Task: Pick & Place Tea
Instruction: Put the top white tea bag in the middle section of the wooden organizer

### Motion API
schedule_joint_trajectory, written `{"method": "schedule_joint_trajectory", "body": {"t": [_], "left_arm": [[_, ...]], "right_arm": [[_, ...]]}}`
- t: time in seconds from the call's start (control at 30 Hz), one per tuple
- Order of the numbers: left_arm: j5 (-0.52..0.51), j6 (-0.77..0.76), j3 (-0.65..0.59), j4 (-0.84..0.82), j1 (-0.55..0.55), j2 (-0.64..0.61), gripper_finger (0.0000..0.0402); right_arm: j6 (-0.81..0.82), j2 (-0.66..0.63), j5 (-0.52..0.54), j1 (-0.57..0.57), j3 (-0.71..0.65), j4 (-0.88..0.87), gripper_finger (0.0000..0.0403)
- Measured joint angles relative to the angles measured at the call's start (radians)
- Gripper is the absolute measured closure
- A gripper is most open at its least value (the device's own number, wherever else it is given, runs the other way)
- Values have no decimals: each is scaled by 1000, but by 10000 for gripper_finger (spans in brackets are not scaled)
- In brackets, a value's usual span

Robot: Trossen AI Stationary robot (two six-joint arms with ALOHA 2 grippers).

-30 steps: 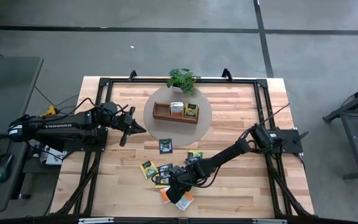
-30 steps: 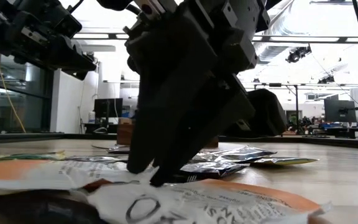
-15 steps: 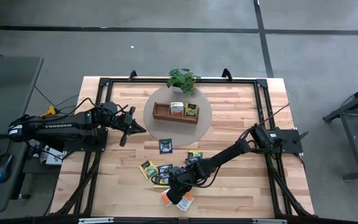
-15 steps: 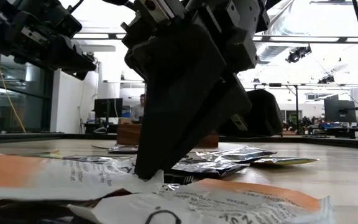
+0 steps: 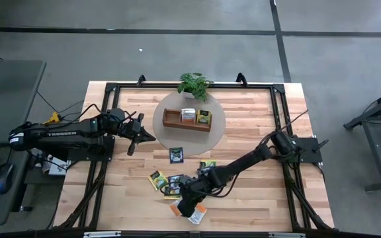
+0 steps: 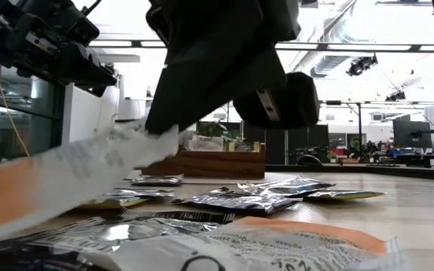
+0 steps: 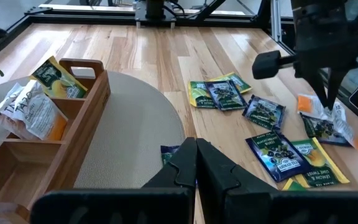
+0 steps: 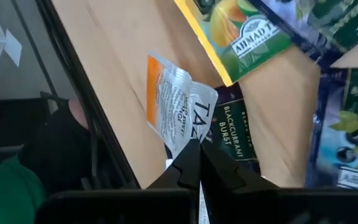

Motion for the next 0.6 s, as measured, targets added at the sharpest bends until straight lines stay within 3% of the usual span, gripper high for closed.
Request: {"method": "schedule_joint_trajectory", "body": {"t": [0.33, 0.6], "left_arm": [[0, 0, 0, 0, 0, 0, 401], [0, 0, 0, 0, 0, 0, 401]], "right_arm": [[-154, -82, 13, -44, 0, -146, 403], [-327, -154, 84, -104, 0, -354, 403]]}}
